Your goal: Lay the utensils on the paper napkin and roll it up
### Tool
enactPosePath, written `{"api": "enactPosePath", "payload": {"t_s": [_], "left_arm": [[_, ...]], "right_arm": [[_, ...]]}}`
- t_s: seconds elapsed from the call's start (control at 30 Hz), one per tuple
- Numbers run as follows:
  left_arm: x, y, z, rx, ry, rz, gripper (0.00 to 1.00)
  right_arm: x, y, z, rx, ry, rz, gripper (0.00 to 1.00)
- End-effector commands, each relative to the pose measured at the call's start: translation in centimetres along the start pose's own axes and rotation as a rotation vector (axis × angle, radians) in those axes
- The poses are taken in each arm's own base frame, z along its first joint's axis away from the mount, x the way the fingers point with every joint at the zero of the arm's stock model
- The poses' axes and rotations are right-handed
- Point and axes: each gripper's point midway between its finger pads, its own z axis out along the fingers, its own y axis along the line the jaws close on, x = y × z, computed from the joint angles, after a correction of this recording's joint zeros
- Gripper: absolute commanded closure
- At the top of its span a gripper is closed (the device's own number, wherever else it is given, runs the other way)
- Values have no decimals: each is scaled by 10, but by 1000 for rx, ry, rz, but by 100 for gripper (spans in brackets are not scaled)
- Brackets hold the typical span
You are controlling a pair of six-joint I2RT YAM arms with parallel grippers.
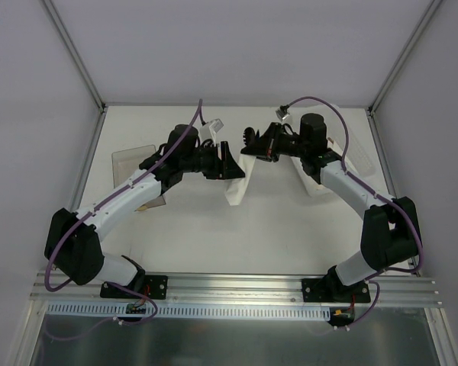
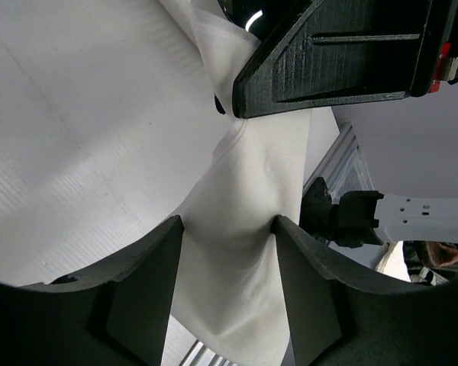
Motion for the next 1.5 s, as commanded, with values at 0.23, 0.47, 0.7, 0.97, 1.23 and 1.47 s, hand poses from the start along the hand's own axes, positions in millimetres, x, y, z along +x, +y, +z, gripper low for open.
{"api": "enactPosePath", "payload": {"t_s": [0.23, 0.47, 0.7, 0.97, 1.23, 1.47], "left_arm": [[28, -3, -12, 32, 70, -31, 46], [30, -5, -18, 35, 70, -27, 44], [35, -5, -24, 26, 83, -22, 43], [41, -13, -23, 81, 116, -43, 43], [38, -28, -16, 194, 126, -92, 45], [35, -33, -13, 249, 92, -105, 49]], "right_arm": [[-30, 63, -18, -156, -88, -110, 100], [-29, 54, -18, -126, -85, -125, 100], [-28, 53, -19, -120, -82, -142, 100], [-30, 58, -18, -130, -76, -154, 100], [-26, 61, -19, -146, -68, -164, 100], [-22, 67, -19, -173, -56, -166, 100]]}}
